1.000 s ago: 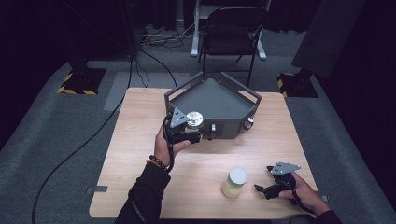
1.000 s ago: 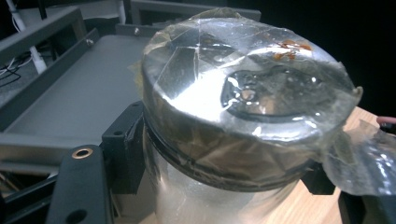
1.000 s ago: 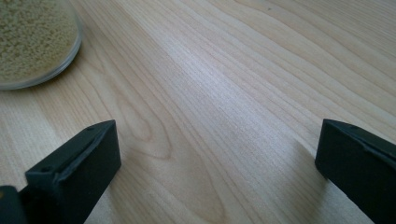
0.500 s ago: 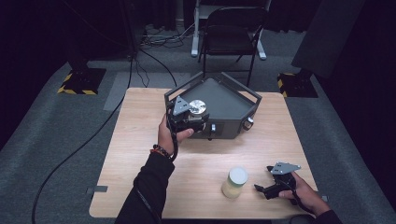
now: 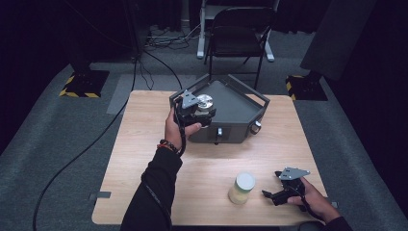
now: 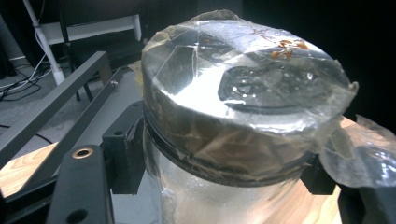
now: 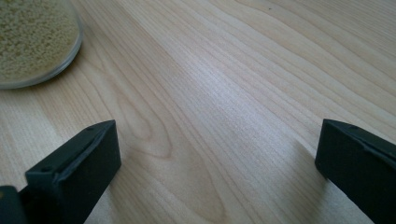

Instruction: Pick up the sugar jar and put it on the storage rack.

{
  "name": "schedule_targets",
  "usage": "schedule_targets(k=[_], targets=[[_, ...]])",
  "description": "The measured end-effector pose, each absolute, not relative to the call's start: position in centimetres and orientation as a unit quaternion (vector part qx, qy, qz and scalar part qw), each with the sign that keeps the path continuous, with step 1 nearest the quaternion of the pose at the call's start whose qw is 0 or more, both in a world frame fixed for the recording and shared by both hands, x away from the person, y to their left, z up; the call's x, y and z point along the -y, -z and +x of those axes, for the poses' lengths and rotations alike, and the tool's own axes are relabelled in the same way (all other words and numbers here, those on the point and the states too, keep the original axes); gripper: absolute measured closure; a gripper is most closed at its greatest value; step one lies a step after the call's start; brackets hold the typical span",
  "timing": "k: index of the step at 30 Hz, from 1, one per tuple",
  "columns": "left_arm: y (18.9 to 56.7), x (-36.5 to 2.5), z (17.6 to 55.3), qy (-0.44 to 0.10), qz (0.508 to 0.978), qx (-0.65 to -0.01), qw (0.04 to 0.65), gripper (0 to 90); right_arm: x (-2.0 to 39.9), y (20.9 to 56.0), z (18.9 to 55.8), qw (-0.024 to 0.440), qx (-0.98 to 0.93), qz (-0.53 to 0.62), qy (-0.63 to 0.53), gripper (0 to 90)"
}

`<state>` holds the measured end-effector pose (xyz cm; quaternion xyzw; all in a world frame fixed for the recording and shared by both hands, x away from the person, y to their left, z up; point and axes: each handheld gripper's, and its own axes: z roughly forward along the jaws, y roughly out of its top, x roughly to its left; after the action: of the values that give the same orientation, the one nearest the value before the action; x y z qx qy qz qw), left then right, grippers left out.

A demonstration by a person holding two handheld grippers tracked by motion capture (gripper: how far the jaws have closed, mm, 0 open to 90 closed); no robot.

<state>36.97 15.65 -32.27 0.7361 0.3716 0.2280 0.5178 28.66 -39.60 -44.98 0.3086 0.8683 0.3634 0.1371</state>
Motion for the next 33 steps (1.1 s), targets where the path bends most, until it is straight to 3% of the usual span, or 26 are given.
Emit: schedule_targets(k=[33], targets=[[31.0, -14.0, 41.5, -0.245, 0.73, -0.39, 0.504, 30.4, 39.7, 45.0, 28.7, 0.136, -0.869, 0.305, -0.364, 0.0]])
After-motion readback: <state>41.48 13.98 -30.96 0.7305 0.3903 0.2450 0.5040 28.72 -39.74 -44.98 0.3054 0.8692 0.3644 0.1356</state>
